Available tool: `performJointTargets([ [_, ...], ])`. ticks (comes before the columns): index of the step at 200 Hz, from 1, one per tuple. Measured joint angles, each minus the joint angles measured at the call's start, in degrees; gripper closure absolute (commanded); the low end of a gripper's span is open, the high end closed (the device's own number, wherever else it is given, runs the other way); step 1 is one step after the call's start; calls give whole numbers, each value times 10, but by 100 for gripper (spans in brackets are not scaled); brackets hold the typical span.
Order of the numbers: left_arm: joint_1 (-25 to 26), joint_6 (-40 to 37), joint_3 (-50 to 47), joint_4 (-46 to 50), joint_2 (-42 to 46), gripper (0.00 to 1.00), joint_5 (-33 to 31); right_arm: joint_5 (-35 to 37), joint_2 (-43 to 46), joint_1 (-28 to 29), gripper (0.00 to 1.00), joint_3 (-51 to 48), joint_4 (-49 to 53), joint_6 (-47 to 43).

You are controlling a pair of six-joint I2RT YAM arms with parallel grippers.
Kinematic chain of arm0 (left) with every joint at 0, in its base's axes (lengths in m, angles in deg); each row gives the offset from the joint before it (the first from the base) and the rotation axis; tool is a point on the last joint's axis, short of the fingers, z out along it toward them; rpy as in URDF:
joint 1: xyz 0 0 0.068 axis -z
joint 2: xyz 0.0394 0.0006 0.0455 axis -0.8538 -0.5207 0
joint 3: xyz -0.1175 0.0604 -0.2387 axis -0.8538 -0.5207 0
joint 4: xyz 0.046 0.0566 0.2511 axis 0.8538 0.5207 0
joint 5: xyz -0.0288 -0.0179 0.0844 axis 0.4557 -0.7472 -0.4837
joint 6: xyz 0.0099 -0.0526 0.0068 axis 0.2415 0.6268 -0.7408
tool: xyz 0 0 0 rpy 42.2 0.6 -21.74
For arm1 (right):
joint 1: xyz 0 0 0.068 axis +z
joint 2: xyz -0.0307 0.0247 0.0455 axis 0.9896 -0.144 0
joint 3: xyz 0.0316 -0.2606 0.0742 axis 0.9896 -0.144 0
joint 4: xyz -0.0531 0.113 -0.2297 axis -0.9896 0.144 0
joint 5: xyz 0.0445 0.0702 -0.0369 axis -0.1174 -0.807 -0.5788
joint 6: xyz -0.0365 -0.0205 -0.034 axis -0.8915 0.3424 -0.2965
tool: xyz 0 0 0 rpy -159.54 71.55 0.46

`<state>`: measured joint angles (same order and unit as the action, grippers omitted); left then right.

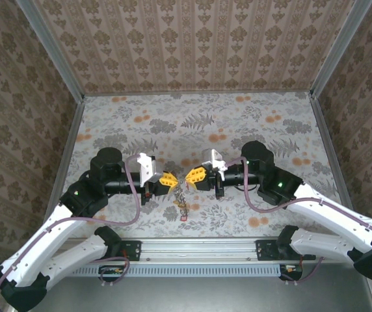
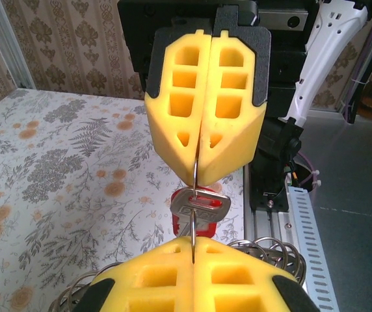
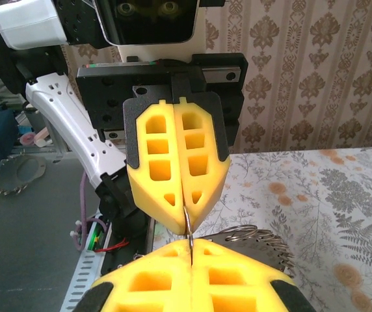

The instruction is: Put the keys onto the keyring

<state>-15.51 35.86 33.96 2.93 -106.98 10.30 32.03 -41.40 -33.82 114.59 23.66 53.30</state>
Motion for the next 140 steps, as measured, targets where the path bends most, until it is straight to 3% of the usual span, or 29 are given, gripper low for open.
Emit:
performJointTargets([
  [140,3,0,0,0,7,100,0,-3,-12,0,100,0,-1,0],
])
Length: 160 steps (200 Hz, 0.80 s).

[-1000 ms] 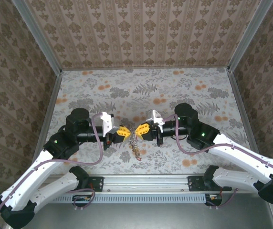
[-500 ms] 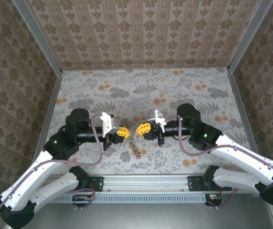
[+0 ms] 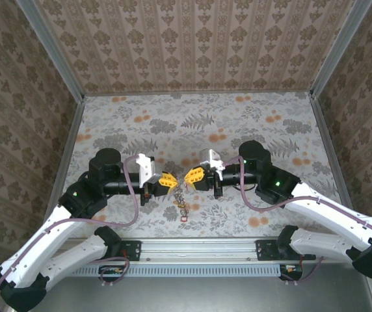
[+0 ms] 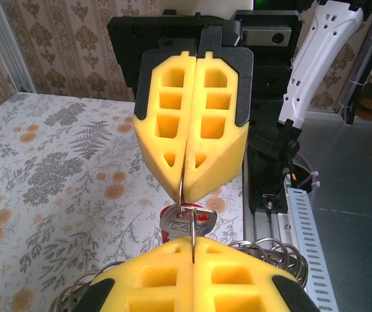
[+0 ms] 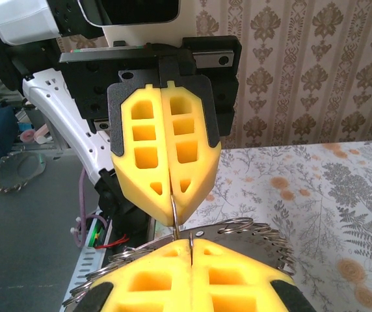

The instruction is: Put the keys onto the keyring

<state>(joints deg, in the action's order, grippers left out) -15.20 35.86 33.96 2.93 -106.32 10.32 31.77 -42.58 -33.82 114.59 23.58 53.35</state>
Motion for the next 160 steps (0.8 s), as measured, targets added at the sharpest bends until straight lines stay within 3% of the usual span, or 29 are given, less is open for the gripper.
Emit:
performJointTargets([
  [160,0,0,0,0,0,100,8,-13,12,0,100,-15,-21,15],
])
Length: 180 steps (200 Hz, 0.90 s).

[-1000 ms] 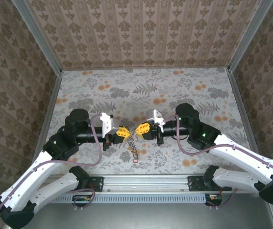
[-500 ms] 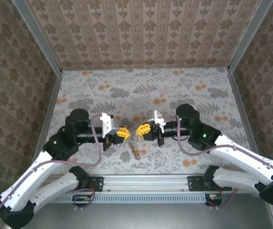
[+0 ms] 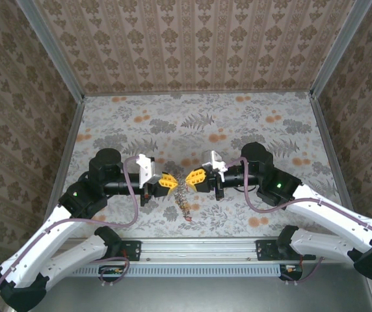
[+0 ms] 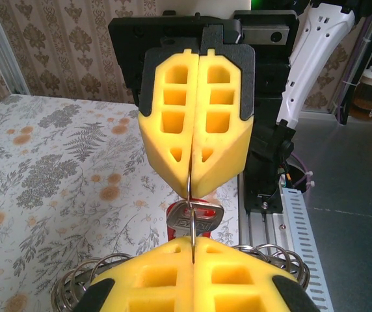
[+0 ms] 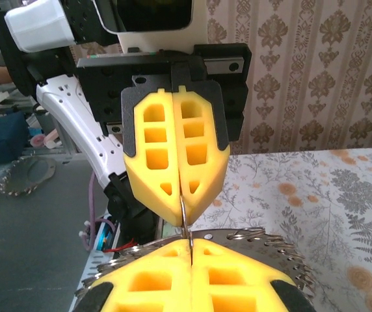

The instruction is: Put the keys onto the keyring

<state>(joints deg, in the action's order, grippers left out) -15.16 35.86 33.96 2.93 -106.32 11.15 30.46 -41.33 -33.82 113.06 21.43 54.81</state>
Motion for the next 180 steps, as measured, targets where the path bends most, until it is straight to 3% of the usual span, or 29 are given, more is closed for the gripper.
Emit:
performJointTargets([
  [180,0,0,0,0,0,100,3,-12,0,2,100,-17,-9,4],
])
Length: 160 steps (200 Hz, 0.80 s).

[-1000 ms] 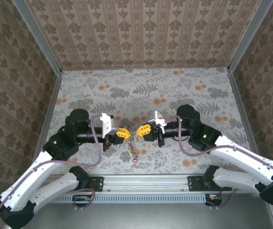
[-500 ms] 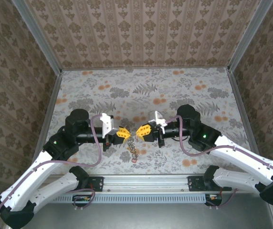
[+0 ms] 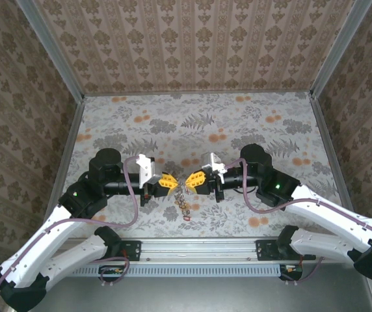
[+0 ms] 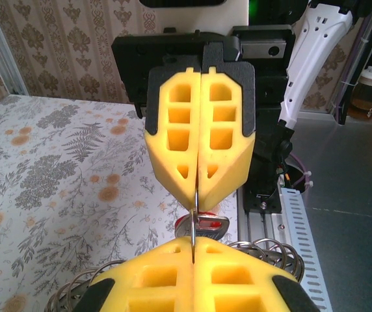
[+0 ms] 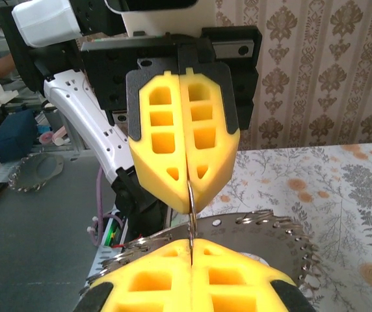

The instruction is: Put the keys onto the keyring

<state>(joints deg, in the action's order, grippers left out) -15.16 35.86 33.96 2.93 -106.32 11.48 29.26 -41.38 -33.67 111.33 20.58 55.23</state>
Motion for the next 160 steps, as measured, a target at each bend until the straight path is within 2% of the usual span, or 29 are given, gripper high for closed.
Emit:
performJointTargets([
  [160,0,0,0,0,0,100,1,1,3,0,100,-1,-9,1],
])
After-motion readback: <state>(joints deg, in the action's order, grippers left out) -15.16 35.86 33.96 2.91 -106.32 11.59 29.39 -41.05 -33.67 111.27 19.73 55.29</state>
